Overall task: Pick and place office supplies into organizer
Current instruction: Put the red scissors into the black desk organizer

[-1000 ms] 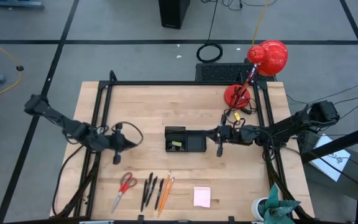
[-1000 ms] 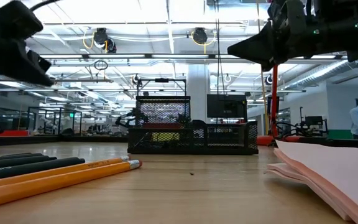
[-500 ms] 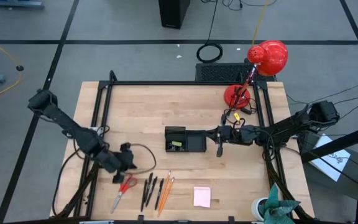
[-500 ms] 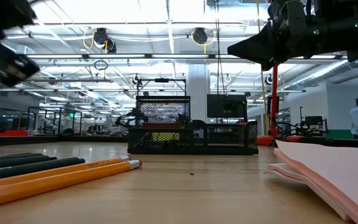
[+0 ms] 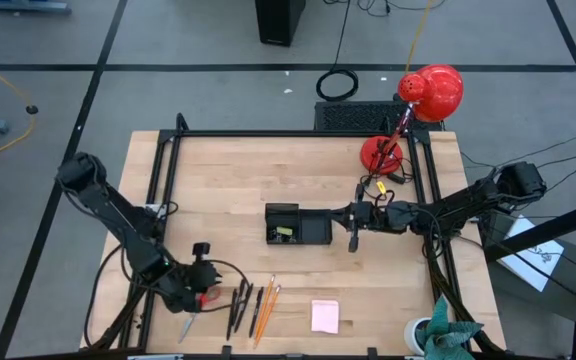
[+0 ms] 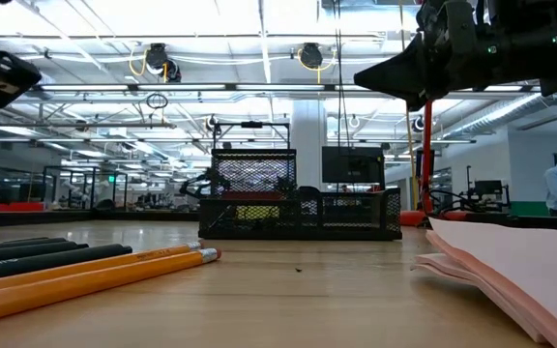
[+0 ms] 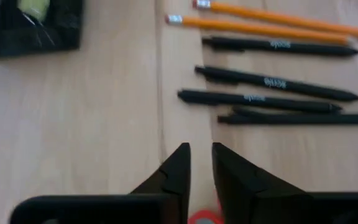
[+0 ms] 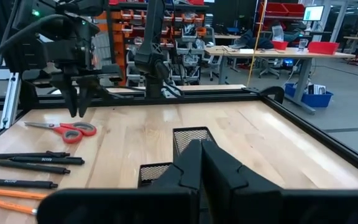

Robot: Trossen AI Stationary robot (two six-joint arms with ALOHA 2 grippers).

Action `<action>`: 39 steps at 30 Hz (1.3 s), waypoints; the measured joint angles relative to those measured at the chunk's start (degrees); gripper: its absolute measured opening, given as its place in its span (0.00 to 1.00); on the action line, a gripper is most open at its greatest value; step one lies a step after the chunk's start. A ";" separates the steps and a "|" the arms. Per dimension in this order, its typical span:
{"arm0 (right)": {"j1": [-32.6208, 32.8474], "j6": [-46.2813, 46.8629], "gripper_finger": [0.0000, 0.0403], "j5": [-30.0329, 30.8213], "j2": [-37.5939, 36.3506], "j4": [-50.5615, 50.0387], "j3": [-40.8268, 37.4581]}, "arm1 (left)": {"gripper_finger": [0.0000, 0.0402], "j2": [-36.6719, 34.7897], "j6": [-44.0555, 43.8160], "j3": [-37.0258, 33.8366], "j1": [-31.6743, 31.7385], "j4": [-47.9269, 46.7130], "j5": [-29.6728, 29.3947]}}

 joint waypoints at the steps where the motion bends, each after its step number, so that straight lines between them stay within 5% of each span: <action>1: 0.00 0.00 0.01 0.00 0.01 -0.17 0.00 | 0.21 0.15 -0.30 0.00 0.01 -0.07 1.23; 11: 0.00 0.00 0.01 0.04 0.01 -0.50 0.00 | 0.36 0.39 -3.57 0.00 -0.01 -1.56 6.53; 23: 0.00 0.24 0.01 0.10 0.01 -0.73 0.00 | 0.37 0.39 -26.26 -2.45 -1.28 -13.75 14.17; 39: 0.00 0.38 0.01 0.13 0.01 -0.79 0.00 | 0.37 0.39 -34.18 -4.04 -3.27 -9.62 11.83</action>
